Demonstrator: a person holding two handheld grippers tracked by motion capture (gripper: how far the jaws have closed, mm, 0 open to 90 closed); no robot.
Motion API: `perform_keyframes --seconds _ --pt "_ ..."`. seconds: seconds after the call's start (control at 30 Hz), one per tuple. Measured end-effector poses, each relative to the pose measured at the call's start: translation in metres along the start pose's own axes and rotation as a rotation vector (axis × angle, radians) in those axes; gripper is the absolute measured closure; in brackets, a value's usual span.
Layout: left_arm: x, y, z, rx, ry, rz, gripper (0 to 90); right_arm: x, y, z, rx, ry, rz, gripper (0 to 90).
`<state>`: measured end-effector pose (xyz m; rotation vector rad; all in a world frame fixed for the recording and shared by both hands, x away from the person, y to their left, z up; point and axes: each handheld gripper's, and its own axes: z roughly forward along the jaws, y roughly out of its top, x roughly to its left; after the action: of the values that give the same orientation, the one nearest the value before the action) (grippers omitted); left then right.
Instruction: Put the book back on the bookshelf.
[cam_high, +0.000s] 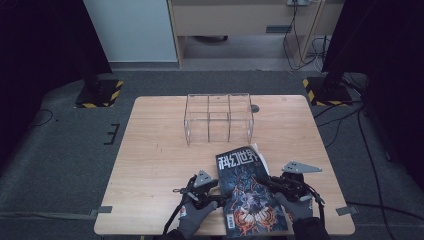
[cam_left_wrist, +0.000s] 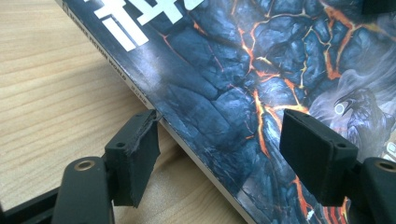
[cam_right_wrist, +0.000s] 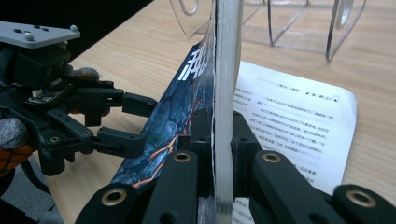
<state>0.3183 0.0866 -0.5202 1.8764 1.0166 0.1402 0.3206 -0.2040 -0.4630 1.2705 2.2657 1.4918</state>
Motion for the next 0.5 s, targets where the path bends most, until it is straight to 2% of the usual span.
perform_keyframes --seconds 0.3,0.5 --pt "0.0026 0.0038 -0.0025 -0.023 -0.008 -0.009 26.5 0.0057 0.0056 -0.0046 -0.04 0.008 -0.031 83.7" --pt "0.002 0.0056 -0.0007 -0.025 -0.02 0.001 26.4 0.0104 0.0084 -0.0079 -0.068 0.026 -0.047 83.7"
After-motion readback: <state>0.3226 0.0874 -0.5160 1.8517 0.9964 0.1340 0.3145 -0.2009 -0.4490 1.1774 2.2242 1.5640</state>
